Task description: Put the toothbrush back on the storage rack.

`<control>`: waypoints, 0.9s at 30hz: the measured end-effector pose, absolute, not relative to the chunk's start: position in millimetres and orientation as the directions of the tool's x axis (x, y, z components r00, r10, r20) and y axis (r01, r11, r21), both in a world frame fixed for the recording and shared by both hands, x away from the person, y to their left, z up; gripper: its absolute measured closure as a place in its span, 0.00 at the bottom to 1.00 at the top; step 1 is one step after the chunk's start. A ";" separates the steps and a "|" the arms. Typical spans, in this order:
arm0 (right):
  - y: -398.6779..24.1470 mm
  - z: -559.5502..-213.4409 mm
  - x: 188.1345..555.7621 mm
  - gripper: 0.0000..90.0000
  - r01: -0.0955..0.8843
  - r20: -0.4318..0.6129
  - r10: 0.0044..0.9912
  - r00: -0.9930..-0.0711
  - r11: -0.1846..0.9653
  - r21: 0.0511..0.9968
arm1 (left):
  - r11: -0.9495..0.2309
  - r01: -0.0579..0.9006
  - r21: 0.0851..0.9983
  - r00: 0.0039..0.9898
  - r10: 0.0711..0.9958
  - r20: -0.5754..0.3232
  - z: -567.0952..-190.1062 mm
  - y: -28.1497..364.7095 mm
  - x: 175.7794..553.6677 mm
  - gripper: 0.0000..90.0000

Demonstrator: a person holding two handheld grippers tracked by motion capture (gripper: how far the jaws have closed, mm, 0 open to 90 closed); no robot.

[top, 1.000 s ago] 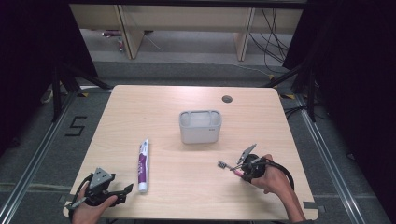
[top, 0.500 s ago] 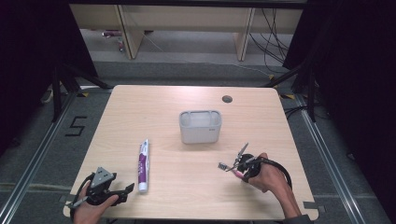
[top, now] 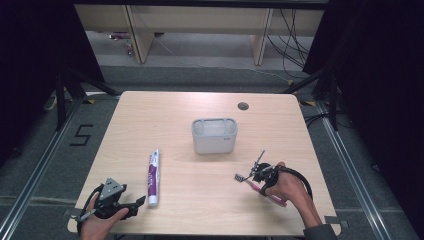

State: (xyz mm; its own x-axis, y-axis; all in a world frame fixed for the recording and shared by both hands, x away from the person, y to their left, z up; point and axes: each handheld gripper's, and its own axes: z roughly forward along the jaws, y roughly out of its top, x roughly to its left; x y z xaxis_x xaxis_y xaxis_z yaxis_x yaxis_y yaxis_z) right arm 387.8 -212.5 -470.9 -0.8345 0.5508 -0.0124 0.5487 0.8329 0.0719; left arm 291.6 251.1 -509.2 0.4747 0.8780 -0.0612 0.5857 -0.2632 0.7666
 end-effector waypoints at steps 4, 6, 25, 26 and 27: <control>-219.2 -461.1 387.8 0.93 0.560 -0.015 0.568 -0.823 0.816 0.144 | -0.281 0.592 0.755 0.475 0.879 -0.045 -508.0 251.5 290.7 0.21; -223.4 -458.4 391.3 0.93 0.526 -0.024 0.537 -0.843 0.834 0.167 | -0.282 0.593 0.754 0.473 0.880 -0.043 -507.7 251.5 290.4 0.21; -245.1 -425.8 397.7 0.93 0.572 0.064 0.650 -0.758 0.614 0.544 | -0.242 0.583 0.776 0.469 0.880 -0.078 -509.6 251.4 289.7 0.21; -245.1 -425.8 397.7 0.93 0.572 0.064 0.650 -0.758 0.614 0.544 | -0.242 0.583 0.776 0.469 0.880 -0.078 -509.6 251.4 289.7 0.20; -243.4 -422.8 397.1 0.93 0.594 0.095 0.670 -0.737 0.573 0.565 | -0.236 0.579 0.781 0.464 0.882 -0.078 -509.1 250.7 289.2 0.20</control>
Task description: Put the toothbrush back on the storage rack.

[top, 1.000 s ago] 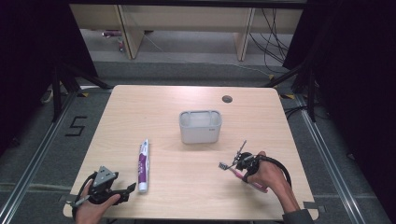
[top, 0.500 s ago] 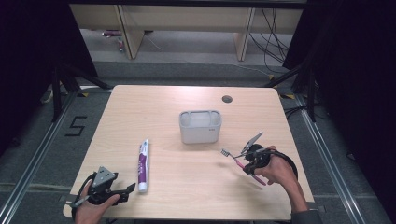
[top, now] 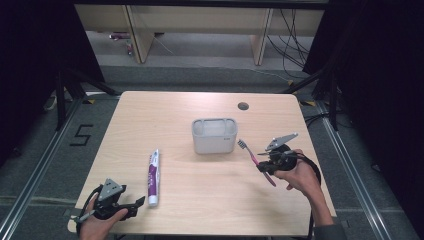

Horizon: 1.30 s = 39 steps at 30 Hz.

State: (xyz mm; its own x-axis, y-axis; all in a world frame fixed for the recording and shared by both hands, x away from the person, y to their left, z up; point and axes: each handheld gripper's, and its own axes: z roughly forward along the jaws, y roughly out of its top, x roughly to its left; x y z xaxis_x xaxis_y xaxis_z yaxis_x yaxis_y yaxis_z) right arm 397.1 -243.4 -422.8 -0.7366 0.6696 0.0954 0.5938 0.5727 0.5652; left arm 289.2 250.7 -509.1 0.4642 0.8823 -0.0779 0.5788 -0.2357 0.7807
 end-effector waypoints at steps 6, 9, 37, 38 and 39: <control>-243.4 -417.8 406.1 0.93 0.529 0.063 0.667 -0.742 0.525 0.666 | -0.236 0.579 0.781 0.466 0.881 -0.079 -509.4 251.0 289.1 0.20; -241.7 -415.1 408.8 0.93 0.534 0.079 0.687 -0.722 0.482 0.695 | -0.240 0.580 0.779 0.468 0.880 -0.077 -509.4 251.6 289.3 0.20; -213.1 -390.6 453.2 0.93 0.392 0.133 0.737 -0.663 0.190 0.900 | -0.229 0.578 0.783 0.457 0.886 -0.078 -508.9 256.7 282.9 0.19; -211.8 -390.3 454.1 0.93 0.386 0.127 0.746 -0.654 0.184 0.904 | -0.229 0.580 0.782 0.455 0.887 -0.078 -508.7 257.2 282.5 0.19; -210.5 -390.3 455.6 0.93 0.377 0.122 0.746 -0.655 0.182 0.908 | -0.229 0.580 0.782 0.455 0.887 -0.078 -508.7 257.2 282.5 0.19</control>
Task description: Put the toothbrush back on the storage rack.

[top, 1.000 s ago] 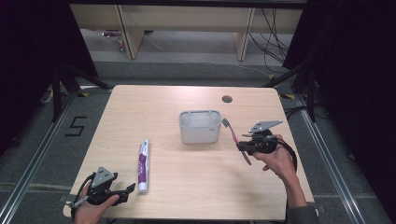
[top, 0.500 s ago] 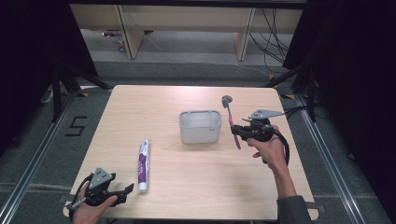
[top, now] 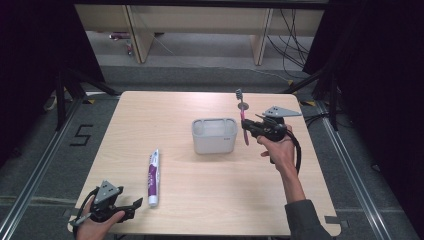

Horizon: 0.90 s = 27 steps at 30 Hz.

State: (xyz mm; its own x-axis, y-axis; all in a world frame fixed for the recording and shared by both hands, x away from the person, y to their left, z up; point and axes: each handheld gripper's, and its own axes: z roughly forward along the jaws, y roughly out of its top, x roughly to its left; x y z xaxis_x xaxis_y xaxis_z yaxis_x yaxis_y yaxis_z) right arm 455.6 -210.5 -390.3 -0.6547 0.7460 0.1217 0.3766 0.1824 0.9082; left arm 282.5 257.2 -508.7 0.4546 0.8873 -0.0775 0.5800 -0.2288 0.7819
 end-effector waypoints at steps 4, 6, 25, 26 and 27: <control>-207.1 -388.7 459.7 0.93 0.375 0.129 0.746 -0.654 0.172 0.911 | -0.225 0.581 0.782 0.451 0.889 -0.080 -509.5 259.1 281.2 0.19; -206.6 -387.9 460.6 0.93 0.377 0.129 0.748 -0.651 0.171 0.910 | -0.229 0.582 0.780 0.453 0.888 -0.077 -509.5 259.2 281.2 0.19; -195.3 -381.6 481.9 0.93 0.354 0.143 0.765 -0.628 0.117 0.928 | -0.292 0.586 0.756 0.486 0.873 -0.039 -510.5 250.9 288.6 0.19; -195.3 -381.6 481.9 0.93 0.354 0.143 0.765 -0.628 0.117 0.928 | -0.292 0.586 0.756 0.486 0.873 -0.039 -510.5 250.9 288.6 0.19; -195.3 -382.1 483.0 0.93 0.348 0.133 0.767 -0.627 0.123 0.930 | -0.289 0.586 0.757 0.481 0.876 -0.039 -510.7 250.3 288.4 0.19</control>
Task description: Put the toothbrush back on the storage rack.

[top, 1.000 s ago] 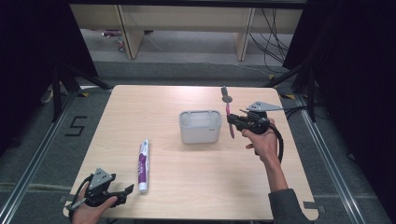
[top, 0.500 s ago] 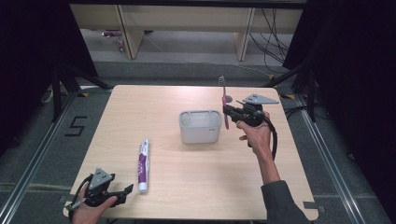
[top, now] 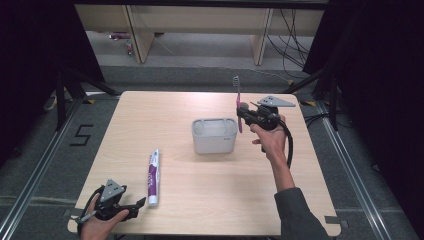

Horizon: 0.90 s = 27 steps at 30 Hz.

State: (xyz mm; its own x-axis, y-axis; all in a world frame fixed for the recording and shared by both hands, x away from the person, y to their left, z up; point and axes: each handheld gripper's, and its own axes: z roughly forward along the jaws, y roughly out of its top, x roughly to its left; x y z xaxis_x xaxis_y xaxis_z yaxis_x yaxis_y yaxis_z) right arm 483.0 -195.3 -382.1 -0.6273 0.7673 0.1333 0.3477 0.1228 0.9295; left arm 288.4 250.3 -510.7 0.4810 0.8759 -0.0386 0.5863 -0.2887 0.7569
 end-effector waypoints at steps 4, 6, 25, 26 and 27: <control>-190.0 -383.6 485.8 0.93 0.362 0.157 0.768 -0.621 0.104 0.926 | -0.288 0.585 0.758 0.485 0.874 -0.042 -511.5 251.4 288.0 0.19; -188.4 -383.5 488.8 0.93 0.350 0.140 0.771 -0.622 0.113 0.930 | -0.268 0.584 0.766 0.474 0.879 -0.054 -512.1 250.0 287.8 0.19; -167.8 -386.7 504.4 0.93 0.393 0.157 0.783 -0.602 0.120 0.911 | -0.258 0.579 0.774 0.471 0.880 -0.059 -512.0 251.6 285.6 0.19; -167.2 -388.8 506.9 0.93 0.386 0.147 0.781 -0.607 0.129 0.914 | -0.257 0.579 0.774 0.470 0.881 -0.058 -511.9 251.5 285.4 0.19; -166.4 -390.0 507.2 0.93 0.382 0.143 0.784 -0.604 0.128 0.915 | -0.257 0.578 0.774 0.471 0.880 -0.060 -512.0 251.6 285.5 0.19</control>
